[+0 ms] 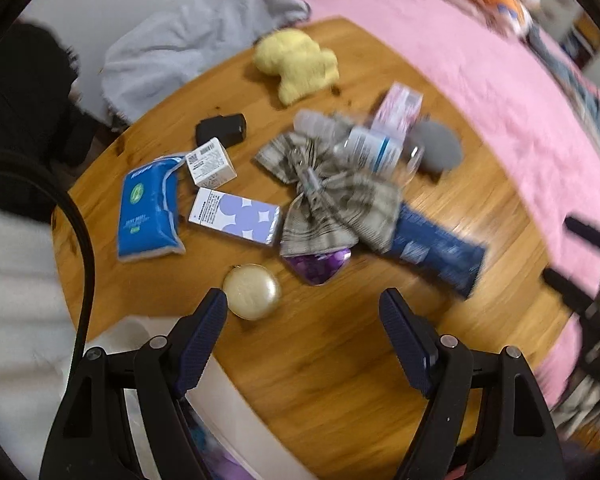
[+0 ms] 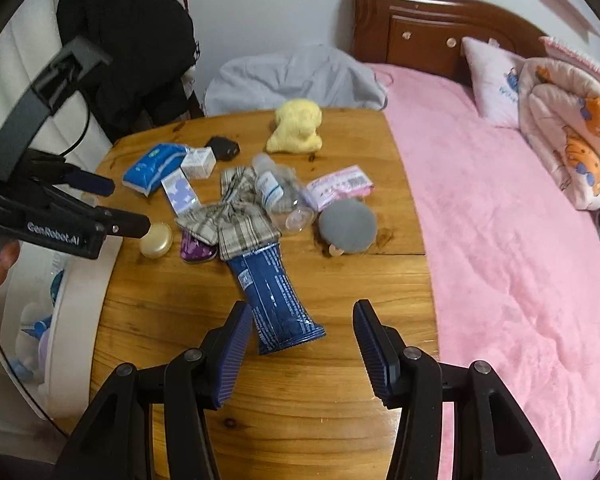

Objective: Organize objects
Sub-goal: 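Grasp the gold round tin with the left tool while the right tool grasps the dark blue packet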

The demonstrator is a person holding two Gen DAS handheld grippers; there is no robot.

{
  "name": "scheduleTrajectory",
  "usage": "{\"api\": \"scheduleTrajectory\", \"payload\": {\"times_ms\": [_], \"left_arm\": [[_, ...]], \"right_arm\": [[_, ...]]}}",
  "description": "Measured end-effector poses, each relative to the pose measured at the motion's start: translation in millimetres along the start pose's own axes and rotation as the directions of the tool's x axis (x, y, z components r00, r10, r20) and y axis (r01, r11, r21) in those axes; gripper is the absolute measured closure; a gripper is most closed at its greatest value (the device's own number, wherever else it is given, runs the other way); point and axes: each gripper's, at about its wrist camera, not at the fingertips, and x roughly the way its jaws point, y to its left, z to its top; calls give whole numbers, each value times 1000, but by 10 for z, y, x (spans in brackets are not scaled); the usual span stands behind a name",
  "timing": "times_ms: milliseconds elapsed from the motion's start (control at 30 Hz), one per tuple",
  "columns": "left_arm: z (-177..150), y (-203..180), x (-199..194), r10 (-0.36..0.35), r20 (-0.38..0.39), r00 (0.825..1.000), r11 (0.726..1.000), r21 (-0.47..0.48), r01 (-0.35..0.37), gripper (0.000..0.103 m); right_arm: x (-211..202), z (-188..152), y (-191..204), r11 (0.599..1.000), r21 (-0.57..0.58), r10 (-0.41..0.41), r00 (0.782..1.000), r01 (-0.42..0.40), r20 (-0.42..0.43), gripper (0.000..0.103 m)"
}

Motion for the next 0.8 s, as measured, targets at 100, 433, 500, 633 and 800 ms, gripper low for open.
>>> {"api": "scheduleTrajectory", "payload": {"times_ms": [100, 433, 500, 633, 800], "left_arm": [[4, 52, 249, 30, -49, 998, 997, 79, -26, 22], [-44, 264, 768, -2, -174, 985, 995, 95, 19, 22], [-55, 311, 818, -15, -187, 982, 996, 79, 30, 22], [-75, 385, 888, -31, -198, 980, 998, 56, 42, 22], [-121, 409, 979, -41, -214, 976, 998, 47, 52, 22]], "right_arm": [[146, -11, 6, 1000, -18, 19, 1000, -19, -17, 49], [576, 61, 39, 996, -17, 91, 993, -92, -70, 49], [648, 75, 69, 995, -32, 93, 993, -95, -79, 49], [753, 87, 126, 993, -52, 98, 990, -104, -98, 49], [845, 83, 167, 992, -65, 104, 988, -111, -114, 49]]}}
